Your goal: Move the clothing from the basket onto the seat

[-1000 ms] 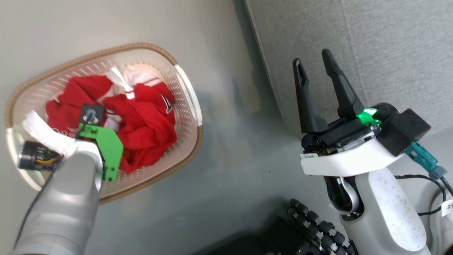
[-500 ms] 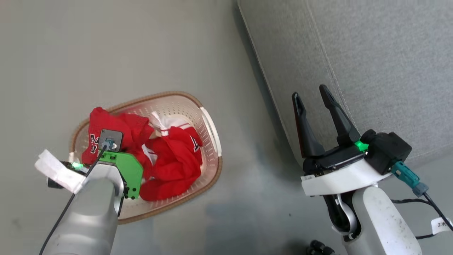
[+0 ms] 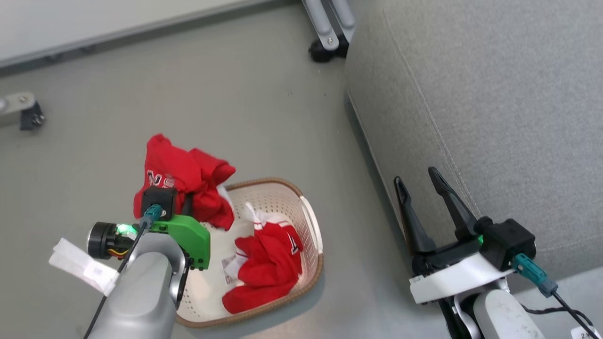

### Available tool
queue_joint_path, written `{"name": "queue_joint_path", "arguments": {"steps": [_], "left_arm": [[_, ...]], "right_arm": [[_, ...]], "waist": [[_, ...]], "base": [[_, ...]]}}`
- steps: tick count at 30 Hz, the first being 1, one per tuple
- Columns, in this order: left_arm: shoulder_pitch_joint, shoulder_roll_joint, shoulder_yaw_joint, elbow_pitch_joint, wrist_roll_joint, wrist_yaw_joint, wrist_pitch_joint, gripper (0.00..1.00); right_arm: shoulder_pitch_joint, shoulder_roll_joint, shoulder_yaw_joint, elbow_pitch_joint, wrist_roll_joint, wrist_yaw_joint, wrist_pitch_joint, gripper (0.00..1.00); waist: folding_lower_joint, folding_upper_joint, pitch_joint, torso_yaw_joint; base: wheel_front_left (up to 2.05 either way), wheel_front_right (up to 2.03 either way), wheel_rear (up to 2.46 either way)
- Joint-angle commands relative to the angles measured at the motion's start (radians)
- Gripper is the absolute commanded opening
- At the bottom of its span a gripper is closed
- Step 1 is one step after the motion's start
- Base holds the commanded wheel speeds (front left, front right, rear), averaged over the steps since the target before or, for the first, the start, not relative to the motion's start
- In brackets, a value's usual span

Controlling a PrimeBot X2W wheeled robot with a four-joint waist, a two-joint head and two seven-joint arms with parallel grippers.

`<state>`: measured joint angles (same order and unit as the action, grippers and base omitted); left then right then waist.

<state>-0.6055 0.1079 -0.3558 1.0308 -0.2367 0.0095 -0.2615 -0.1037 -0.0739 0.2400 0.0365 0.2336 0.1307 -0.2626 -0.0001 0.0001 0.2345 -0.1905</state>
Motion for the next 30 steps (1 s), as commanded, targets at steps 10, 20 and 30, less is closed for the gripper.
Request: {"name": "queue_joint_path", "arguments": {"steps": [10, 20, 30], "left_arm": [[0.249, 0.014, 0.11, -0.529, 0.04, -0.004, -0.004, 0.0], [0.364, -0.03, 0.248, -0.936, 0.083, -0.047, -0.003, 0.0], [0.396, -0.055, 0.196, -1.166, 0.088, -0.126, -0.003, 0.0]], "right_arm": [[0.085, -0.015, -0.002, -0.015, -0.011, 0.0, -0.003, 1.0], [0.113, -0.026, 0.009, -0.026, -0.011, 0.0, -0.003, 1.0], [0.123, -0.029, 0.007, -0.034, -0.017, 0.0, -0.003, 1.0]], "waist": [[0.0001, -0.0001, -0.209, 0.09], [0.0001, -0.0001, -0.252, 0.099], [0.0001, -0.0001, -0.255, 0.107]], "base": [[0.0, 0.0, 0.0], [0.0, 0.0, 0.0], [0.0, 0.0, 0.0]]}}
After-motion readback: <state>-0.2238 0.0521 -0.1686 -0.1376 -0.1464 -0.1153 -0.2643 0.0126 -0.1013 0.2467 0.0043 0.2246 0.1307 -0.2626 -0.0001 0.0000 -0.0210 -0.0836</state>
